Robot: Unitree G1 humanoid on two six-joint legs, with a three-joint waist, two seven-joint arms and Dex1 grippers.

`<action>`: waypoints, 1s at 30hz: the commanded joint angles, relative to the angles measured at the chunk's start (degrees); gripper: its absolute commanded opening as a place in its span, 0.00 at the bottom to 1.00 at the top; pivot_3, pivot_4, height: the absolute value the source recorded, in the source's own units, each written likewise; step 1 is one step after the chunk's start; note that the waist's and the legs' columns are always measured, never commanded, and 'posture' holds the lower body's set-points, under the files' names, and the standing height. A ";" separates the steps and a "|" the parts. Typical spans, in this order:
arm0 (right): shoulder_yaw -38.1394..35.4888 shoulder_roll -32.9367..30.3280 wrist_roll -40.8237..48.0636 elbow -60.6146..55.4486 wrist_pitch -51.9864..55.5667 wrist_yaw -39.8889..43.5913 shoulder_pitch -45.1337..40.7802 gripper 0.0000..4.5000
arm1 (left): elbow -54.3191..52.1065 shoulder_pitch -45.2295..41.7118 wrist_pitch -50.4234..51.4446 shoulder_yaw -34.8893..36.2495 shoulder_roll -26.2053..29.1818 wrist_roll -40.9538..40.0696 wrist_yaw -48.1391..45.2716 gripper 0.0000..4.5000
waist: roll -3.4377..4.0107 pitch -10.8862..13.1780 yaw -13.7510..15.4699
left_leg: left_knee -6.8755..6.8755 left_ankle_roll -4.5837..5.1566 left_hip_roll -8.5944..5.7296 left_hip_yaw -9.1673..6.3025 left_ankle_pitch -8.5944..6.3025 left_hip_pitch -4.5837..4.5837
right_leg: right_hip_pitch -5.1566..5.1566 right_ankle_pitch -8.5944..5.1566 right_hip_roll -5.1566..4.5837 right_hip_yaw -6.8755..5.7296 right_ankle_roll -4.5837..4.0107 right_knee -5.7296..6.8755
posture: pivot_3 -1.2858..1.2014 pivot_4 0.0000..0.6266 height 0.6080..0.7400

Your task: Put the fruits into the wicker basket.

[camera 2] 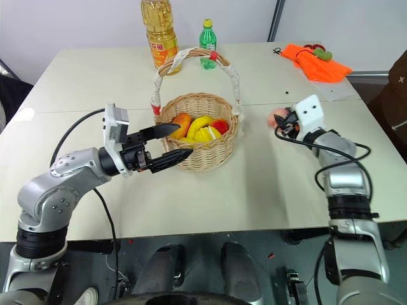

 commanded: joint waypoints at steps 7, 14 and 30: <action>-9.70 -5.72 29.79 -33.93 19.36 10.83 6.39 0.39 | 3.73 3.62 -4.23 6.26 5.83 1.54 -3.39 1.00 | 0.00 0.00 -0.13 | -0.01 0.02 0.11 0.00 -0.01 0.05 | 0.00 -0.04 0.08 0.00 -0.09 0.01 | 0.52 0.24 1.00; 7.71 4.41 24.64 -37.25 25.43 -0.85 -5.02 0.39 | 4.84 5.47 -6.51 9.69 7.95 0.54 -6.58 1.00 | -0.04 -0.02 -0.23 | 0.00 0.03 0.16 0.01 -0.02 0.07 | 0.00 -0.07 0.09 -0.02 -0.30 0.00 | 0.52 0.24 1.00; 7.11 6.36 19.68 -36.73 21.20 2.69 -0.81 0.94 | 0.56 9.63 -6.57 11.17 7.33 -1.11 -3.93 1.00 | -0.06 -0.03 0.17 | -0.04 0.04 0.11 -0.04 -0.03 -0.15 | -0.10 -0.01 -0.03 -0.09 -0.17 -0.15 | 0.52 0.24 1.00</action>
